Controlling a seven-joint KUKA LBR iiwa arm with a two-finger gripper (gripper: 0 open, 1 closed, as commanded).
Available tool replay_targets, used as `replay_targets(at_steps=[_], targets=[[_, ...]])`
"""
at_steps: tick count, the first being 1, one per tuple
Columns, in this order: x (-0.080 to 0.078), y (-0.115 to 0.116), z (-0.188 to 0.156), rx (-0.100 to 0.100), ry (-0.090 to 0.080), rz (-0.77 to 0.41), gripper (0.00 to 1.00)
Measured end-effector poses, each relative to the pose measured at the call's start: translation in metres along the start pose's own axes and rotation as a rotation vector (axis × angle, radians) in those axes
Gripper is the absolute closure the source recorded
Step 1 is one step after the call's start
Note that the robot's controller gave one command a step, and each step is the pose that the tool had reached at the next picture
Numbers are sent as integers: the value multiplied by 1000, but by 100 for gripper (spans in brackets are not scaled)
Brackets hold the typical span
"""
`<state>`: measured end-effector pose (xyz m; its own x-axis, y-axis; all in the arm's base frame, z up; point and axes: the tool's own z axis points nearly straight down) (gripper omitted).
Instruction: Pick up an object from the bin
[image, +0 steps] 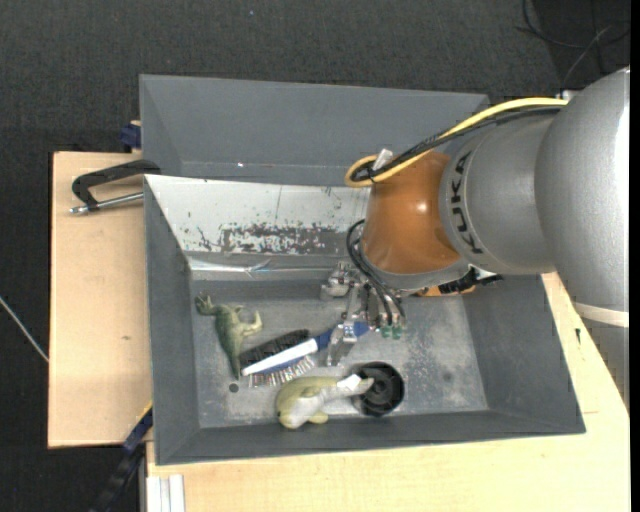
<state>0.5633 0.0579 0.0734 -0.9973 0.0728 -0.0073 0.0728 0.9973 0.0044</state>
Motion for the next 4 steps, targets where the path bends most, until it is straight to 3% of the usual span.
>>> replay_targets(at_steps=[1,2,3,4], targets=[[-1,2,-2,1,3,-2,0],[-3,2,-3,0,-3,-1,100],[-5,3,-49,2,1,-3,100],[-6,5,-71,2,3,-5,100]])
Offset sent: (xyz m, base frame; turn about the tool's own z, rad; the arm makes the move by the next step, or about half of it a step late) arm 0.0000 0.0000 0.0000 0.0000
